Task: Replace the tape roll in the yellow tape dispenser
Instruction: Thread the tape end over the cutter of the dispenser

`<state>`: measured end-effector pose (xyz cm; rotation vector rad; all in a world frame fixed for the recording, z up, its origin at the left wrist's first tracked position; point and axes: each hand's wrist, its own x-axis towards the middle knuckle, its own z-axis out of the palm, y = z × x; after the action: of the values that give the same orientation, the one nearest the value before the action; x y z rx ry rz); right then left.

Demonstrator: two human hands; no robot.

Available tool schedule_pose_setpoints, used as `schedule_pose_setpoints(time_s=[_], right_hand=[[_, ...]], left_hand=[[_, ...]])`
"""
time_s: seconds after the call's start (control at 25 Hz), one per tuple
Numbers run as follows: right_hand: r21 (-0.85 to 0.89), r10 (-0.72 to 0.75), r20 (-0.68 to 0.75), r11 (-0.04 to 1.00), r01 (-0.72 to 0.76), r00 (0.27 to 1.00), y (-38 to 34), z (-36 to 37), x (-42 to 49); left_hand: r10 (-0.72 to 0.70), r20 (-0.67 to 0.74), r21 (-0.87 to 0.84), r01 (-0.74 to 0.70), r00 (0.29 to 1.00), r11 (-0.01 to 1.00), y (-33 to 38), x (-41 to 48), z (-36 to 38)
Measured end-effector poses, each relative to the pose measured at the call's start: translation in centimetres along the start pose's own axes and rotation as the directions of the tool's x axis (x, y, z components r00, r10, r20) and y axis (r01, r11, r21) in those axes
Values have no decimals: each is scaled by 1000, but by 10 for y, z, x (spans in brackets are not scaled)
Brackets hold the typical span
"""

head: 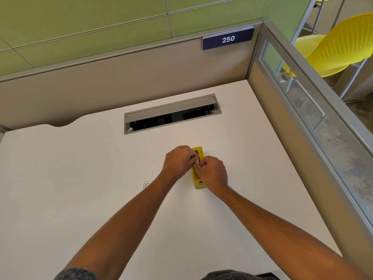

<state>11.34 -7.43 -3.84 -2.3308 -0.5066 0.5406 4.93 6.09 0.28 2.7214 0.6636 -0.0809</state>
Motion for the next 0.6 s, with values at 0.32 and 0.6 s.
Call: schedule_pose_setpoints(time_s=[0.32, 0.6], right_hand=[[27, 5, 14, 1000, -6, 1000, 0, -2, 0], [12, 2, 6, 1000, -2, 1000, 0, -3, -1]], left_hand=[[12, 67, -24, -10, 998, 1000, -4, 6, -6], [35, 128, 50, -42, 991, 998, 1, 11, -13]])
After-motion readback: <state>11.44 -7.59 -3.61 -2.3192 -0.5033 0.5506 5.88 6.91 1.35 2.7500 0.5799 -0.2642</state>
